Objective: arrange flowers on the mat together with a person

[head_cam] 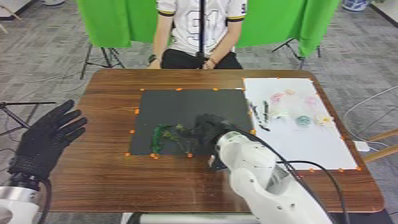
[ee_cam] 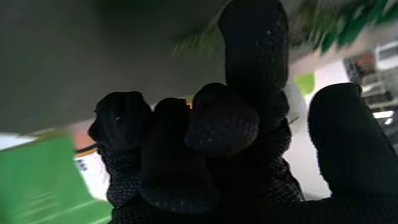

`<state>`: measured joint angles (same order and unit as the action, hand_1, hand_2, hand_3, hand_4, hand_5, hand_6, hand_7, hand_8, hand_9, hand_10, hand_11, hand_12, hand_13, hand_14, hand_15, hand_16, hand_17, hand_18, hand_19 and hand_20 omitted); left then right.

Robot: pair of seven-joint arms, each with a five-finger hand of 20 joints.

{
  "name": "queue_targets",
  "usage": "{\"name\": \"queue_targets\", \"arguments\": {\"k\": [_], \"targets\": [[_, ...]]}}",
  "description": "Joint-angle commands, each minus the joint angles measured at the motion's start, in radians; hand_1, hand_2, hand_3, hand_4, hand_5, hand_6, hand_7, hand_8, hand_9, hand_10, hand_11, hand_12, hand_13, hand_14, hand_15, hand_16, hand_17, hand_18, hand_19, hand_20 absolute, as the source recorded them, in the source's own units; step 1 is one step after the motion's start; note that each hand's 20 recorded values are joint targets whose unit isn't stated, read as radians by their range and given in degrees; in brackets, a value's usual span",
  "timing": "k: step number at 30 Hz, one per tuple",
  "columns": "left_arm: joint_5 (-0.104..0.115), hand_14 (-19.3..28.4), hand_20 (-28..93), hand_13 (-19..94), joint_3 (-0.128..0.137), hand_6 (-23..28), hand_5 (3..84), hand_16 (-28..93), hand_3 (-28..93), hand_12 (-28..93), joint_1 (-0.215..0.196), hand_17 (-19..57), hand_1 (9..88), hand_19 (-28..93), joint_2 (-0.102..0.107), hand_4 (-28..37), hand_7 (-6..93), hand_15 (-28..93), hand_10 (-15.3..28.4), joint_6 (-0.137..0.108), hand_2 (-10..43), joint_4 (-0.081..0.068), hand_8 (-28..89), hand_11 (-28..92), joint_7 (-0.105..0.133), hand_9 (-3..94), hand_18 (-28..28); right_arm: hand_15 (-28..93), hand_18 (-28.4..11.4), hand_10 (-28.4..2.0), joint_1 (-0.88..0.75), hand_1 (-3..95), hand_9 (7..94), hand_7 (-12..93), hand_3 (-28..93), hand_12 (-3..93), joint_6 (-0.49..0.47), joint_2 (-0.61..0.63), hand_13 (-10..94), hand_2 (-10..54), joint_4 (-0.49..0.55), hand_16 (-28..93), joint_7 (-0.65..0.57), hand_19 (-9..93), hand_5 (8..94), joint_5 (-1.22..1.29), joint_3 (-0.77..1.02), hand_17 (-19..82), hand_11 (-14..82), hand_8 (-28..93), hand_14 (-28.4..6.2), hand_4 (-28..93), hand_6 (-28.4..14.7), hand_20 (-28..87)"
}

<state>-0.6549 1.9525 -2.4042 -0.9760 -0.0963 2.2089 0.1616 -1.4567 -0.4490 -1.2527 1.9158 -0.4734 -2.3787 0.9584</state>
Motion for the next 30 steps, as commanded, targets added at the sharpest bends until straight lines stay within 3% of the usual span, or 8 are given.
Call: {"name": "queue_targets", "arguments": {"k": [1,7,9,13,18,23,30], "targets": [[-0.003,15.1,12,23,0.005,4.1,32.8,4,70,20,-0.014,-7.7,25.9,45,-0.013,-25.1,15.2,27,12.4,0.003,-1.1,0.001,-8,18,0.001,28.4,22.6,86,-26.0,-12.9,-0.143,17.0,83.0,45,69,44.0,0.136,0.073,75,16.1,0.124,40,0.077,91,83.4,0.190,0.223,38,60.9,-8,-13.1,-22,-1.5,49],[-0.004,15.1,12,23,0.018,4.1,32.8,4,70,20,-0.037,-7.7,26.0,45,-0.023,-25.1,15.2,28,12.3,-0.003,-1.1,0.011,-8,18,0.011,28.4,22.6,74,-20.9,-15.8,-0.320,22.1,63.1,41,76,37.8,0.149,0.062,55,11.3,0.135,33,0.288,69,63.7,0.775,0.566,23,50.7,-11,-15.0,-21,-3.9,41],[-0.004,15.1,12,23,0.021,4.1,32.9,4,70,20,-0.040,-7.6,26.0,45,-0.024,-25.1,15.2,28,12.3,0.001,-1.2,0.011,-8,18,0.016,28.4,22.6,66,-20.9,-16.4,-0.366,22.4,57.7,39,78,34.7,0.159,0.057,50,10.0,0.134,29,0.292,61,58.4,0.937,0.643,19,44.8,-12,-14.5,-21,-4.1,37],[-0.003,15.0,12,23,0.020,4.2,32.9,4,70,20,-0.037,-7.7,25.7,45,-0.022,-25.1,15.2,28,12.3,0.010,-1.3,0.007,-8,18,0.020,28.4,22.6,51,-21.6,-15.8,-0.475,23.4,53.2,39,81,29.9,0.227,0.063,48,6.7,0.130,22,0.303,55,52.1,1.234,0.749,19,35.9,-13,-13.4,-21,-3.9,31],[0.001,15.0,12,23,0.020,4.3,33.3,4,70,20,-0.043,-7.7,25.5,45,-0.024,-25.3,15.1,27,12.6,0.004,-1.5,0.009,-8,18,0.025,28.7,22.6,42,-21.1,-15.1,-0.598,23.3,48.7,31,84,26.9,0.294,0.029,41,2.5,0.147,22,0.419,51,48.9,1.287,0.835,15,27.8,-13,-13.1,-21,-4.6,29],[-0.005,15.1,12,23,0.021,4.2,33.3,4,70,20,-0.043,-7.7,25.4,45,-0.034,-25.3,15.1,28,12.7,0.011,-1.5,0.009,-8,18,0.021,28.8,22.6,41,-20.7,-14.8,-0.663,22.9,47.9,28,84,26.4,0.360,-0.025,41,0.6,0.171,23,0.501,50,48.3,1.284,0.882,15,25.9,-12,-12.6,-22,-4.6,29],[-0.009,15.1,12,23,0.011,4.2,33.3,4,70,20,-0.029,-7.7,25.5,45,-0.037,-25.3,15.1,28,12.6,0.018,-1.5,0.003,-8,18,0.009,28.9,22.6,40,-20.5,-14.7,-0.711,22.2,48.0,26,84,26.4,0.303,-0.088,42,-0.4,0.194,24,0.513,53,48.5,1.244,0.953,15,25.4,-12,-12.6,-22,-4.7,31]]}}
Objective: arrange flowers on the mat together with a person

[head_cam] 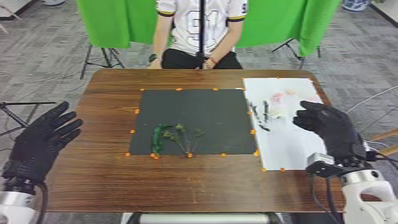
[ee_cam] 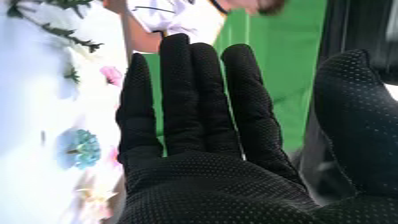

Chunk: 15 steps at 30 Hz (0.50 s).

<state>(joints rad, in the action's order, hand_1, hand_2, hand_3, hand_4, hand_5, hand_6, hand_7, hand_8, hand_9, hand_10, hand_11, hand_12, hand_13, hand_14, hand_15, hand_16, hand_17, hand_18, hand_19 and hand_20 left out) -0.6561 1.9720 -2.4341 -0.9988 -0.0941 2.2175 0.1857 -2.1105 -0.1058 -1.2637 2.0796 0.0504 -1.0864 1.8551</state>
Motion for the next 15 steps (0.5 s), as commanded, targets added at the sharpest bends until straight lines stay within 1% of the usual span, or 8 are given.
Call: {"name": "queue_targets", "arguments": {"k": [1,6,8,12,13,14,15], "targets": [[-0.007,15.1,12,23,-0.011,4.2,33.2,4,70,20,0.002,-7.7,25.6,45,-0.013,-25.3,15.1,28,12.6,0.015,-1.4,-0.006,-8,18,-0.014,28.9,22.6,40,-20.5,-14.8,-0.061,22.2,48.0,26,84,26.4,-0.047,-0.082,42,-0.4,0.031,24,-0.011,53,48.4,-0.054,0.063,15,25.4,-12,-12.6,-23,-4.6,31],[-0.006,15.1,12,23,-0.020,4.2,33.2,4,70,20,0.007,-7.7,25.8,45,-0.011,-25.2,15.2,28,12.6,0.012,-1.2,-0.005,-8,18,-0.013,28.9,22.6,40,-20.5,-14.7,-0.084,22.5,47.9,27,85,26.4,-0.099,-0.117,42,-1.3,0.035,24,-0.011,53,47.9,-0.073,0.112,15,25.3,-12,-12.4,-23,-4.2,32],[-0.007,15.1,12,23,-0.018,4.2,33.2,4,70,20,0.006,-7.7,25.8,45,-0.012,-25.2,15.2,28,12.6,0.017,-1.2,-0.007,-8,18,-0.015,28.9,22.6,40,-20.4,-14.6,-0.085,23.4,47.9,27,85,26.4,-0.108,-0.120,42,-2.6,0.034,24,-0.010,53,47.7,-0.090,0.117,15,25.3,-12,-12.2,-23,-4.0,32],[-0.007,15.1,12,23,-0.020,4.2,33.2,4,70,20,0.005,-7.7,25.9,45,-0.015,-25.2,15.3,28,12.6,0.014,-1.2,-0.006,-8,18,-0.015,29.0,22.6,40,-20.2,-14.0,-0.090,25.3,48.1,28,85,26.4,-0.148,-0.147,42,-4.2,0.030,24,-0.010,52,47.3,-0.089,0.148,15,25.5,-12,-11.3,-23,-3.3,32],[-0.006,15.1,12,23,-0.021,4.2,33.2,4,70,20,0.003,-7.7,25.9,45,-0.015,-25.2,15.3,28,12.6,0.014,-1.2,-0.006,-8,18,-0.015,29.0,22.6,40,-20.2,-13.9,-0.090,25.5,48.1,28,85,26.4,-0.145,-0.148,42,-4.5,0.031,24,-0.013,52,47.2,-0.089,0.148,15,25.6,-12,-11.3,-23,-3.1,32],[-0.007,15.1,12,23,-0.021,4.2,33.2,4,70,20,0.004,-7.7,25.9,45,-0.015,-25.2,15.3,28,12.6,0.015,-1.2,-0.005,-8,18,-0.015,29.0,22.6,40,-20.2,-13.9,-0.074,25.7,48.2,29,85,26.4,-0.077,-0.108,42,-4.6,0.033,24,-0.018,52,47.1,-0.089,0.090,15,25.6,-12,-11.3,-23,-3.1,32],[-0.008,15.1,12,23,-0.021,4.2,33.3,4,70,20,0.003,-7.7,25.9,45,-0.016,-25.2,15.3,28,12.6,0.017,-1.2,-0.006,-8,18,-0.017,29.0,22.6,40,-20.1,-13.9,-0.072,25.7,48.2,29,85,26.4,-0.071,-0.104,42,-4.6,0.033,24,-0.020,52,47.1,-0.088,0.085,15,25.7,-12,-11.3,-23,-3.1,32]]}}
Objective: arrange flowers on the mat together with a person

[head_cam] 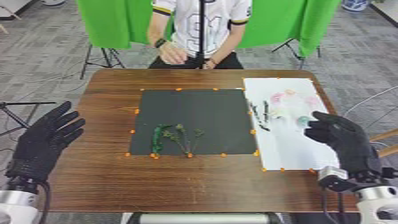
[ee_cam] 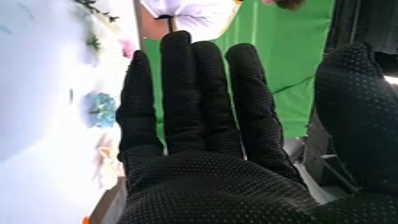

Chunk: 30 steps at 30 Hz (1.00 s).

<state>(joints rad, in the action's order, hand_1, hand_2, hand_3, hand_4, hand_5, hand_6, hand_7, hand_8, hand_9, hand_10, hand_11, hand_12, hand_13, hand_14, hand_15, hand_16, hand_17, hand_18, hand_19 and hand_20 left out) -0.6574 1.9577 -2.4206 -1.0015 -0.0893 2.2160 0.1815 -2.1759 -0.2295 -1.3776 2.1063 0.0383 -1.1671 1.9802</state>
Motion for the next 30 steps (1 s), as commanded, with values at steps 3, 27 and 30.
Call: {"name": "queue_targets", "arguments": {"k": [3,27,30], "targets": [[-0.005,15.1,12,23,-0.006,4.2,33.2,4,70,20,-0.013,-7.7,26.0,45,-0.013,-25.3,15.3,28,12.6,0.009,-1.1,-0.003,-8,18,-0.012,29.0,22.5,40,-20.2,-13.9,-0.005,25.7,48.2,29,85,26.4,0.058,0.012,42,-4.6,0.006,24,-0.009,52,47.2,-0.005,-0.048,14,25.8,-13,-11.3,-23,-3.1,32],[-0.003,15.2,12,23,-0.002,4.3,33.4,3,70,20,-0.009,-7.7,26.1,45,-0.010,-25.2,15.4,28,12.6,0.003,-0.9,-0.006,-8,18,-0.009,29.1,22.5,40,-20.3,-14.2,0.024,25.1,48.7,29,84,26.2,0.053,0.012,42,-3.7,-0.006,24,-0.014,52,48.0,-0.009,-0.067,14,25.7,-13,-11.5,-23,-3.1,32],[-0.006,15.2,12,23,-0.003,4.2,33.4,3,70,19,-0.004,-7.7,26.0,45,-0.010,-25.2,15.4,28,12.5,0.009,-1.0,-0.008,-8,18,-0.011,29.1,22.5,40,-20.3,-14.3,0.029,25.1,48.7,29,84,26.2,0.056,0.019,42,-3.6,-0.006,24,-0.017,52,48.1,-0.010,-0.078,14,25.7,-13,-11.5,-23,-3.1,32]]}}
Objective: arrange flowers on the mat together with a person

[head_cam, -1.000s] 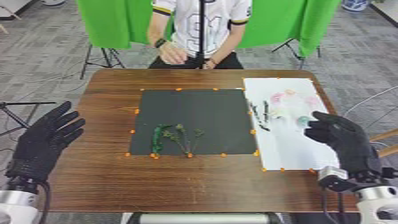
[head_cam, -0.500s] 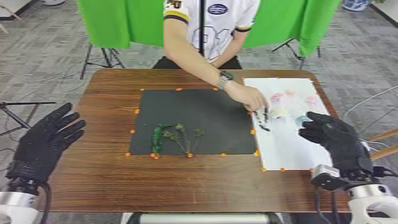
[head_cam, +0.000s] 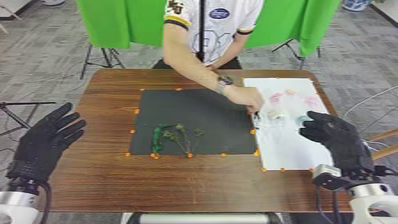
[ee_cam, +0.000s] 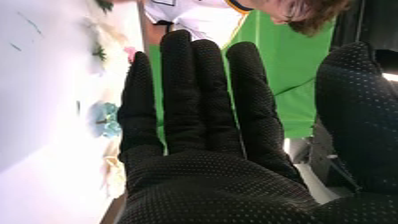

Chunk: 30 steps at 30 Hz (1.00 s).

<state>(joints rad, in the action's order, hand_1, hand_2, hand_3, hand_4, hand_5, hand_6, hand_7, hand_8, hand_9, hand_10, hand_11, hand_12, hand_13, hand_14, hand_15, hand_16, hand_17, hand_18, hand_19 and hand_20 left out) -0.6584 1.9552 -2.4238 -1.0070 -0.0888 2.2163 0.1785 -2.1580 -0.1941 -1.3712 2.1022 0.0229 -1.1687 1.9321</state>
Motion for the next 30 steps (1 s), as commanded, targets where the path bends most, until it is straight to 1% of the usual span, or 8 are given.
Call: {"name": "queue_targets", "arguments": {"k": [1,4,6,9,20,23,26,30], "targets": [[-0.004,15.2,12,23,0.000,4.3,33.4,3,70,19,0.000,-7.7,26.0,45,-0.005,-25.2,15.4,28,12.6,0.011,-1.0,-0.009,-8,18,-0.009,29.0,22.5,40,-20.3,-14.3,0.012,25.1,48.7,29,84,26.2,0.022,0.015,42,-3.6,-0.001,24,-0.006,52,48.1,-0.008,-0.034,14,25.7,-13,-11.6,-23,-3.1,32],[-0.003,15.2,12,24,-0.002,4.2,33.3,3,70,20,0.002,-7.7,25.9,45,-0.003,-25.2,15.3,28,12.6,0.009,-1.0,-0.010,-8,18,-0.008,29.1,22.5,40,-20.3,-14.3,0.015,25.1,48.8,29,84,26.2,0.028,0.019,43,-3.6,0.000,24,-0.009,52,48.1,-0.008,-0.042,14,25.7,-13,-11.6,-23,-3.0,32],[-0.003,15.2,12,24,-0.001,4.2,33.3,3,70,20,-0.004,-7.7,26.0,45,-0.005,-25.2,15.2,28,12.5,0.006,-1.0,-0.007,-8,18,-0.006,29.1,22.6,40,-20.3,-14.2,0.015,25.1,48.8,29,84,26.2,0.030,0.020,43,-3.5,0.000,24,-0.010,52,48.2,-0.009,-0.045,14,25.7,-13,-11.6,-23,-3.1,32],[-0.002,15.2,12,24,0.001,4.2,33.3,3,70,20,-0.006,-7.7,26.0,45,-0.004,-25.2,15.2,28,12.5,0.005,-1.0,-0.007,-8,18,-0.005,29.2,22.6,40,-20.3,-14.2,0.019,25.0,48.9,29,84,26.2,0.040,0.026,43,-3.5,0.000,24,-0.014,52,48.2,-0.007,-0.054,14,25.7,-13,-11.6,-23,-3.1,32],[-0.001,15.2,12,24,0.001,4.1,33.3,3,70,19,-0.001,-7.7,25.9,45,-0.002,-25.2,15.5,28,12.5,0.006,-1.0,-0.009,-8,18,-0.008,29.2,22.5,40,-20.3,-14.2,0.031,25.1,48.9,28,84,26.2,0.066,0.041,43,-3.7,0.000,24,-0.020,52,48.2,-0.006,-0.074,14,25.8,-13,-11.5,-23,-3.1,32],[-0.001,15.2,12,24,0.000,4.1,33.2,4,70,19,-0.002,-7.7,25.9,45,-0.001,-25.2,15.5,28,12.6,0.005,-1.0,-0.009,-8,18,-0.006,29.2,22.5,40,-20.3,-14.2,0.032,25.0,48.9,28,85,26.1,0.068,0.042,43,-3.7,0.000,24,-0.021,52,48.2,-0.009,-0.078,14,25.8,-13,-11.6,-23,-3.1,32],[-0.002,15.2,12,24,0.001,4.2,33.3,4,70,19,0.000,-7.7,25.9,45,-0.002,-25.2,15.4,28,12.6,0.005,-1.0,-0.010,-8,18,-0.009,29.2,22.5,40,-20.3,-14.2,0.032,25.1,48.8,28,84,26.2,0.072,0.043,43,-3.7,0.000,24,-0.020,52,48.3,-0.007,-0.080,14,25.8,-13,-11.6,-23,-3.1,32],[-0.002,15.2,12,24,0.005,4.2,33.2,4,70,19,-0.003,-7.7,25.9,45,-0.004,-25.1,15.4,28,12.6,0.007,-1.0,-0.008,-8,18,-0.009,29.2,22.5,40,-20.2,-14.2,0.030,25.2,48.9,28,84,26.1,0.066,0.041,43,-3.6,0.001,24,-0.019,52,48.3,-0.005,-0.075,14,25.7,-13,-11.6,-23,-3.1,32]]}}
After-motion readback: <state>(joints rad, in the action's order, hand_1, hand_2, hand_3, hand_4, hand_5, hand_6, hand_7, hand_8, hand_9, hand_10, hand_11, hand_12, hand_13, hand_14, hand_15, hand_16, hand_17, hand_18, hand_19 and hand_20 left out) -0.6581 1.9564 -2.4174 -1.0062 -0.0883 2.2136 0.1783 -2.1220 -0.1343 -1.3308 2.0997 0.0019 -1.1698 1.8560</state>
